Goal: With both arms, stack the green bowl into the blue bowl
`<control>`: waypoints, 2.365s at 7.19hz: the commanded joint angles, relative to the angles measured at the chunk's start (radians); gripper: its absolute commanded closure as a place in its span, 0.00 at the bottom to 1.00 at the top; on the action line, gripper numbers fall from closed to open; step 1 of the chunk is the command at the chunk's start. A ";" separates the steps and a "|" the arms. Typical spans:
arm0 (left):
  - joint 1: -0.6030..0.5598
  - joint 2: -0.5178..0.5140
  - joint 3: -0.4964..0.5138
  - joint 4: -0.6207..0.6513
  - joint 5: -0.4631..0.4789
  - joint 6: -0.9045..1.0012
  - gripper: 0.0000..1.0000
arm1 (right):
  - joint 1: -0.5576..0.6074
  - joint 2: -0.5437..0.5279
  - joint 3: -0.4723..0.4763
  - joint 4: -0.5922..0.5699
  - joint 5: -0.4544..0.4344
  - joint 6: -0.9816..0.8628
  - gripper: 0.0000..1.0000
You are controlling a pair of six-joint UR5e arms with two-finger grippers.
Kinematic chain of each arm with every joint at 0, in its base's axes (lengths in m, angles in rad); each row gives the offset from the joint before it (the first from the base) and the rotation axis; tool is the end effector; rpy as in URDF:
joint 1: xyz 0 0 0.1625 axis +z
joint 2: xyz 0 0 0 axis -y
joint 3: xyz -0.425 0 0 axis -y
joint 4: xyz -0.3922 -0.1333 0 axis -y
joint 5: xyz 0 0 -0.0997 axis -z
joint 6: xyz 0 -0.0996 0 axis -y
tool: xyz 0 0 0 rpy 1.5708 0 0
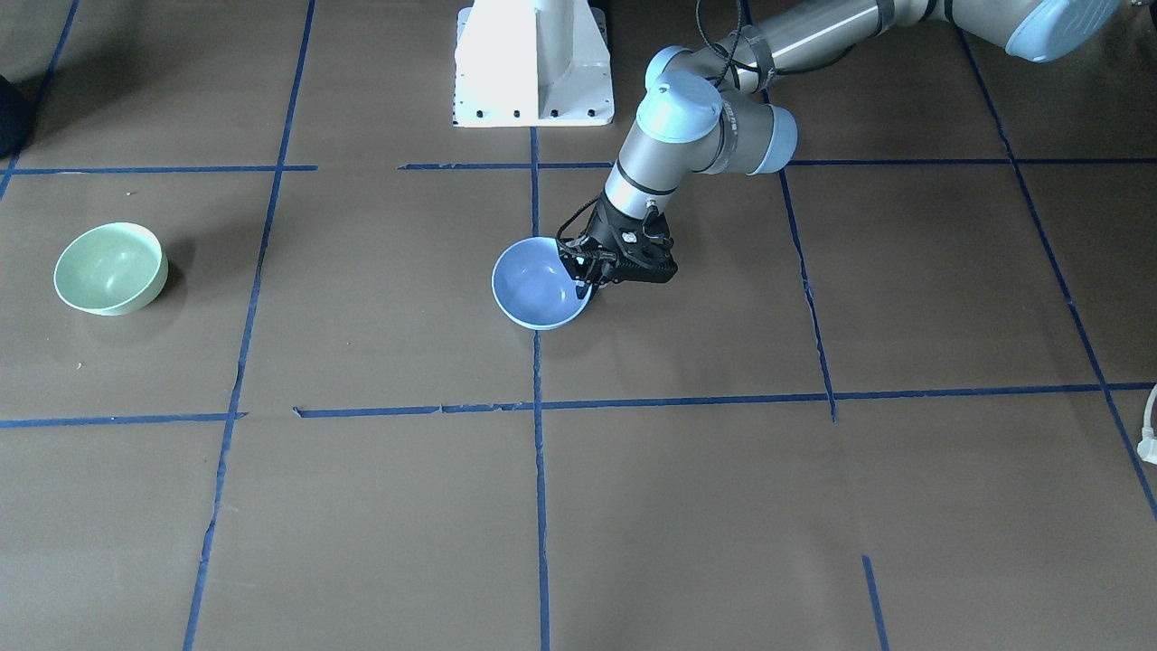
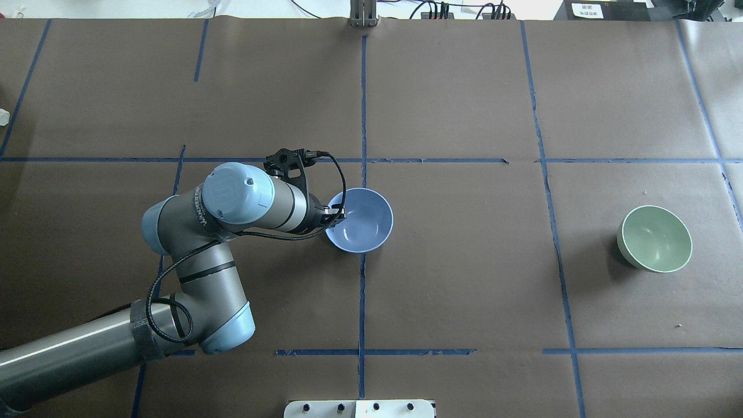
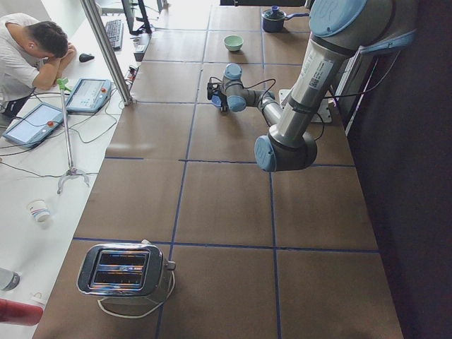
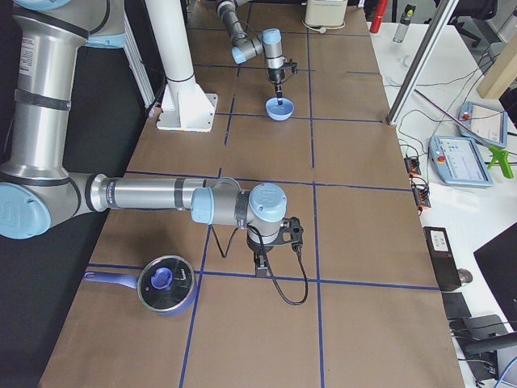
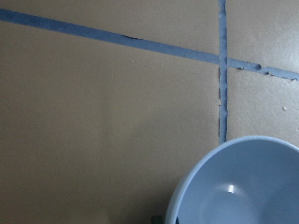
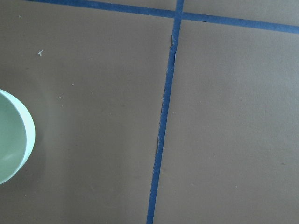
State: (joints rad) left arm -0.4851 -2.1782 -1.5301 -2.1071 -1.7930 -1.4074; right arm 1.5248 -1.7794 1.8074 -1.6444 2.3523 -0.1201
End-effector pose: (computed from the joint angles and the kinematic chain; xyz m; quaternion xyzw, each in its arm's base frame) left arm 0.5718 -0.4273 0.2557 0.0764 0.5237 -0.0782 0.8449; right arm 0.0447 -0.4029 0.6425 -0.0070 -0.3813 -0.0680 0.9219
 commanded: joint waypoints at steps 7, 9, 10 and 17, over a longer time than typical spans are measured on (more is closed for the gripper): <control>-0.437 0.313 -0.344 0.516 -0.395 0.817 0.00 | -0.124 0.083 0.131 0.005 0.012 0.304 0.00; -0.716 0.501 -0.334 0.545 -0.466 1.299 0.00 | -0.242 0.098 0.155 0.155 0.004 0.580 0.00; -0.848 0.562 -0.323 0.621 -0.471 1.464 0.00 | -0.314 0.098 0.151 0.287 -0.046 0.747 0.00; -1.046 0.798 -0.255 0.573 -0.566 1.628 0.00 | -0.417 0.035 0.081 0.553 -0.094 0.914 0.00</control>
State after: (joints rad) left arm -1.5287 -1.3847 -1.7874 -1.5160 -2.3631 0.2201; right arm 1.1390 -1.7383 1.9204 -1.1734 2.2828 0.7440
